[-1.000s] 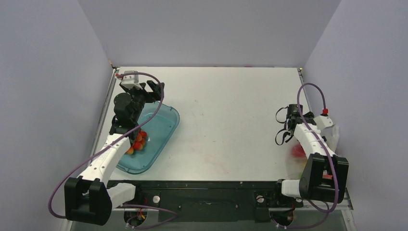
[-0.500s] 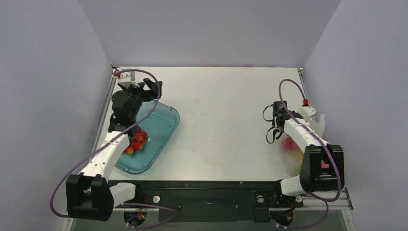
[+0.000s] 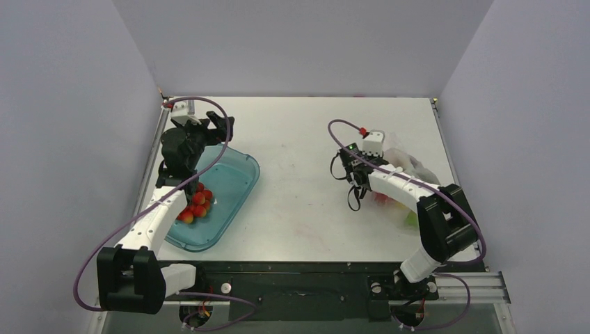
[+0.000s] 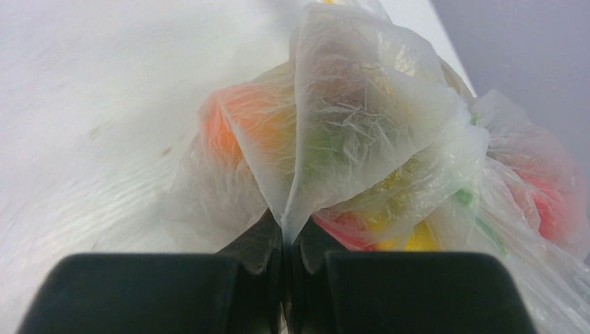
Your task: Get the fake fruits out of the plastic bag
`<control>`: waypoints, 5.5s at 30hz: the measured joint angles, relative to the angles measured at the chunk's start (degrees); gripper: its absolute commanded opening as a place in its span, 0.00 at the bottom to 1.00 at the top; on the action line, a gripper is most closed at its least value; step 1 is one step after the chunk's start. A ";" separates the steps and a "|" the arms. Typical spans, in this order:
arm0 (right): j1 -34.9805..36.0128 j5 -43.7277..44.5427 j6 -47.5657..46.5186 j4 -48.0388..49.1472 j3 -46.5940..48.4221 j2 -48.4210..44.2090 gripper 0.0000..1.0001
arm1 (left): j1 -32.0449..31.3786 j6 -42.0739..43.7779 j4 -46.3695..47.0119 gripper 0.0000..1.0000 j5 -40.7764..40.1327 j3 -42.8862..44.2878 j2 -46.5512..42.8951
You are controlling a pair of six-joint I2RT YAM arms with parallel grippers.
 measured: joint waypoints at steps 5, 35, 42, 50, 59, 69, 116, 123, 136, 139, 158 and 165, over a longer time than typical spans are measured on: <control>6.91 -9.86 -12.09 3.87 0.04 0.37 0.00 | 0.00 0.02 -0.07 0.87 0.52 0.20 0.02; 17.99 -45.92 -36.76 21.27 -14.10 -21.84 0.70 | -3.63 0.68 -1.42 0.87 6.43 2.56 2.78; 9.35 -43.54 -27.30 32.06 -21.07 -36.54 0.70 | -13.64 1.42 -6.21 0.87 10.05 8.35 9.11; 1.01 -42.95 -18.84 35.34 -24.04 -38.60 0.69 | -28.68 5.73 -17.18 0.75 10.14 15.96 19.52; -9.07 -47.74 -11.74 34.93 -25.46 -35.71 0.69 | -38.88 10.80 -28.06 0.68 3.78 20.46 28.46; -9.16 -49.90 -10.49 33.92 -25.64 -35.54 0.69 | -40.50 11.26 -37.42 0.74 -3.43 29.51 34.64; -1.27 -55.08 10.38 39.19 -37.53 -38.36 0.43 | -45.46 13.35 -42.69 0.00 -2.75 34.73 35.93; -7.17 -54.58 18.97 35.93 -35.10 -40.41 0.62 | -45.46 11.93 -40.33 0.00 0.26 34.03 34.64; -6.78 -52.41 28.81 27.02 -25.94 -31.41 0.64 | -45.62 10.56 -40.37 0.00 2.45 34.05 35.26; -5.84 -51.98 29.88 26.77 -25.59 -29.55 0.64 | -45.62 10.49 -40.46 0.00 2.67 34.07 35.34; -4.00 -48.70 32.79 26.43 -24.09 -27.17 0.13 | -45.90 10.58 -41.88 0.44 2.45 35.78 36.26; -4.28 -47.76 31.34 24.63 -23.23 -30.69 0.00 | -45.99 10.97 -42.95 0.32 0.44 36.11 36.26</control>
